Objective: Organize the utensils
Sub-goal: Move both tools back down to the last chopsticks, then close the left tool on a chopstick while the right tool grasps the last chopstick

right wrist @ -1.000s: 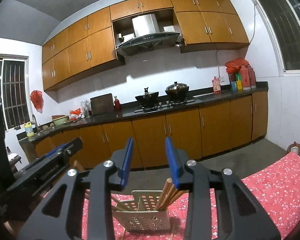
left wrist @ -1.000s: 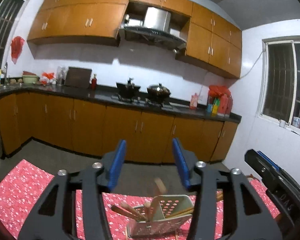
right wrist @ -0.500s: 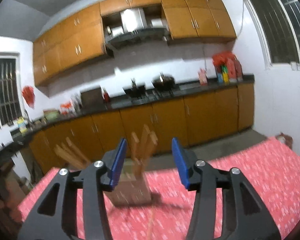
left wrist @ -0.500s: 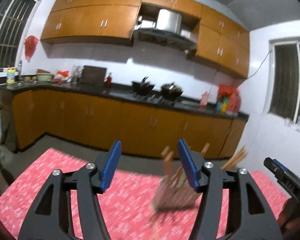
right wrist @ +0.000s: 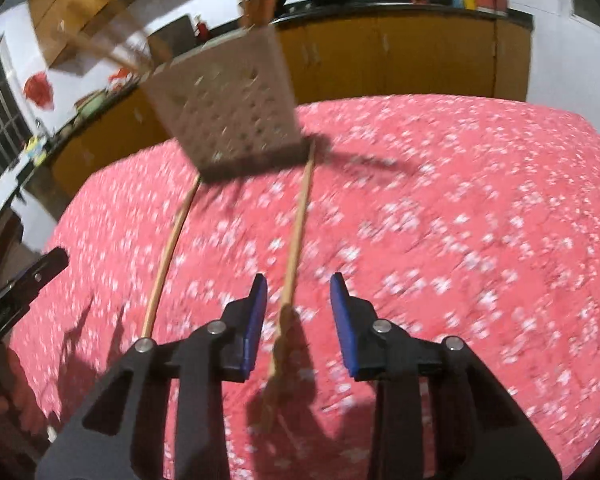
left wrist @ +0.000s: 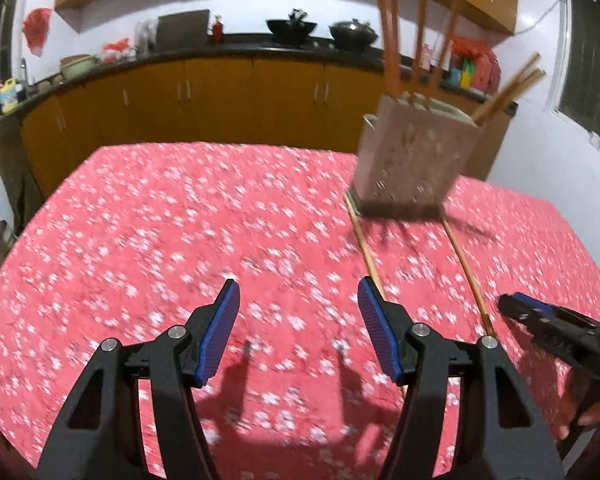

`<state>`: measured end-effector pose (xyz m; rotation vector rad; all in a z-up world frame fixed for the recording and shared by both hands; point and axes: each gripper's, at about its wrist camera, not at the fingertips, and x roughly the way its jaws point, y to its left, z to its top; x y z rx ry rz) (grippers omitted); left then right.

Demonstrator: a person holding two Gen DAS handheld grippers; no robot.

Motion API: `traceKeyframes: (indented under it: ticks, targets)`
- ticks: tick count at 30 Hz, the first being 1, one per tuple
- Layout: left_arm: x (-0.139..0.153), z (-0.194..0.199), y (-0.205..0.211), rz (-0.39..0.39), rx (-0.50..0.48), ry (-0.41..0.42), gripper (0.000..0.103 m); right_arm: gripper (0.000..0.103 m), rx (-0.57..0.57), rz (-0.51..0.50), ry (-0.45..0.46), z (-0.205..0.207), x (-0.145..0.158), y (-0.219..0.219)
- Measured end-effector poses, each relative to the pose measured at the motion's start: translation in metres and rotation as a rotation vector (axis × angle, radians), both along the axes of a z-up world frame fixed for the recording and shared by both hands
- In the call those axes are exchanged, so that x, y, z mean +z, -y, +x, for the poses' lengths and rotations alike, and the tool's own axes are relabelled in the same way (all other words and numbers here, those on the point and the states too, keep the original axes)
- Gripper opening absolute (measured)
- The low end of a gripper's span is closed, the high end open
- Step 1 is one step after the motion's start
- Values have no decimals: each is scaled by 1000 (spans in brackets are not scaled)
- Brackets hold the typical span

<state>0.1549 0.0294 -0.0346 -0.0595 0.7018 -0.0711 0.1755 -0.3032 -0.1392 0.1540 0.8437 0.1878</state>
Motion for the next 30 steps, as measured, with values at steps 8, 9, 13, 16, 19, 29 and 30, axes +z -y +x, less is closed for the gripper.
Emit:
traceKeyframes:
  ticks: [8, 9, 13, 16, 19, 29, 30]
  targets:
    - [-16, 0, 31, -20, -95, -46, 59, 8, -41, -89, -24, 6, -9, -6]
    - [-19, 0, 35, -22, -105, -57, 57, 8, -63, -83, -24, 8, -9, 0]
    - [-32, 6, 48, -17, -126, -103, 41, 8, -153, -69, -30, 9, -10, 26]
    - [-42, 11, 57, -5, -134, -138, 35, 8, -174, -52, -34, 9, -10, 39]
    - [-51, 14, 65, 11, -136, -162, 31, 8, -174, -47, -32, 9, -10, 43]
    - [-61, 27, 48, 71, -62, -171, 8, 8, -142, -58, -26, 15, -12, 35]
    - [-60, 29, 42, 72, -46, -171, 8, 8, -141, -61, -25, 17, -12, 35]
